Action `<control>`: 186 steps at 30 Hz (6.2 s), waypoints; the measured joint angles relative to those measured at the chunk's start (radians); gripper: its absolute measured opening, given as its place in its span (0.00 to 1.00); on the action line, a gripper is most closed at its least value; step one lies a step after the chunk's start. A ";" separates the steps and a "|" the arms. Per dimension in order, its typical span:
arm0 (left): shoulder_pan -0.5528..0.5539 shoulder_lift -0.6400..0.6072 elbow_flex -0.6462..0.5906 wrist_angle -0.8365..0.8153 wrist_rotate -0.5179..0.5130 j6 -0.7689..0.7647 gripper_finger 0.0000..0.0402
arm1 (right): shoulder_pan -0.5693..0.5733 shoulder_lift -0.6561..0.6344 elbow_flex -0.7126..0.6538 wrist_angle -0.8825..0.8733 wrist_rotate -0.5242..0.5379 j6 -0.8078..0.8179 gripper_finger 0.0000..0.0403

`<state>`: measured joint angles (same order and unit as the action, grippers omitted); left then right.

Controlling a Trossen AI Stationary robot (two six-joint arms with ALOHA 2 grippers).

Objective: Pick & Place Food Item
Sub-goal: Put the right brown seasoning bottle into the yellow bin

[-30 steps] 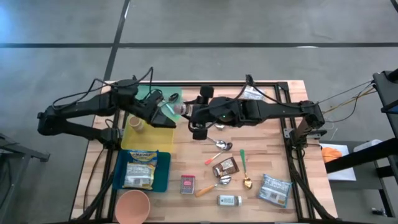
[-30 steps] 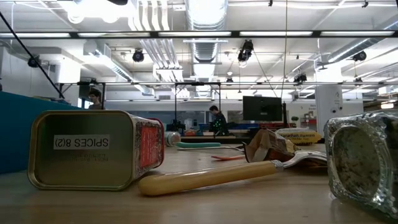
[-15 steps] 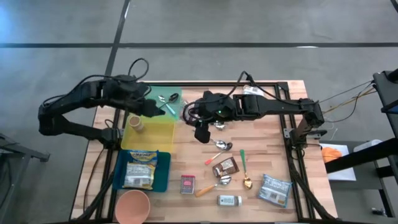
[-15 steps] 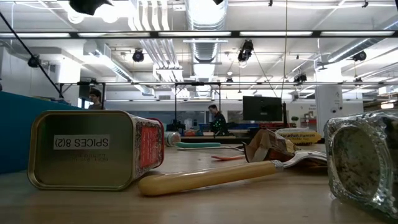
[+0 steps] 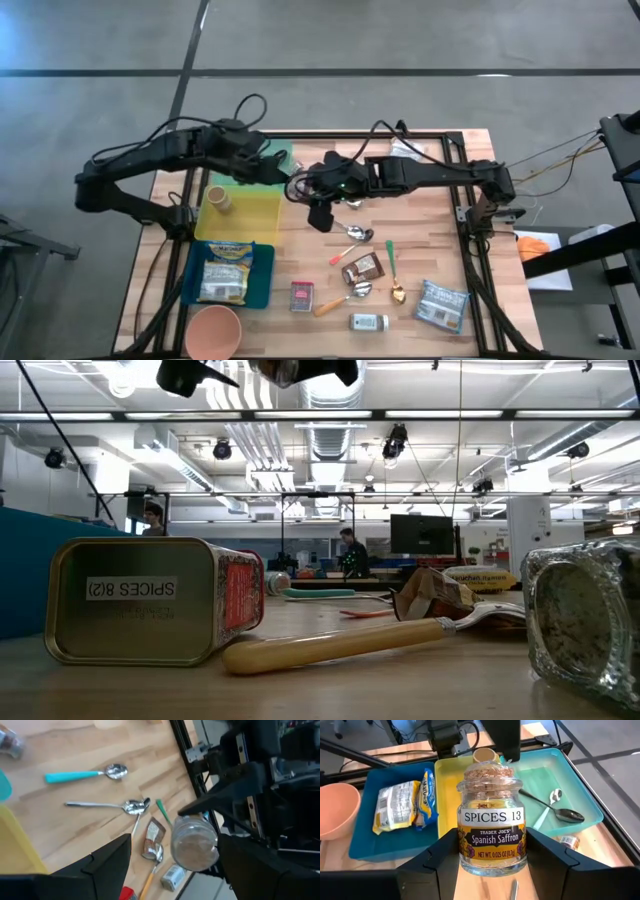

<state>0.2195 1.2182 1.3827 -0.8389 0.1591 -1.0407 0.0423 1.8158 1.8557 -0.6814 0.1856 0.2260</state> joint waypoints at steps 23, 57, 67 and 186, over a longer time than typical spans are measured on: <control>-0.004 0.105 -0.001 0.039 0.127 -0.028 0.75 | -0.004 0.024 -0.001 0.019 0.024 -0.051 0.46; -0.005 0.104 -0.001 0.115 0.212 -0.034 0.75 | -0.007 0.011 -0.001 0.082 0.030 -0.072 0.46; -0.005 0.104 -0.001 0.112 0.208 -0.028 0.64 | -0.006 0.010 -0.001 0.082 0.027 -0.090 0.46; 0.135 0.440 -0.471 0.037 -0.088 0.233 0.46 | 0.039 -0.058 0.000 -0.131 0.016 0.156 0.88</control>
<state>0.3550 1.6578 0.9119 -0.8024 0.0715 -0.8077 0.0811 1.7576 1.8553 -0.8124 0.2017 0.3818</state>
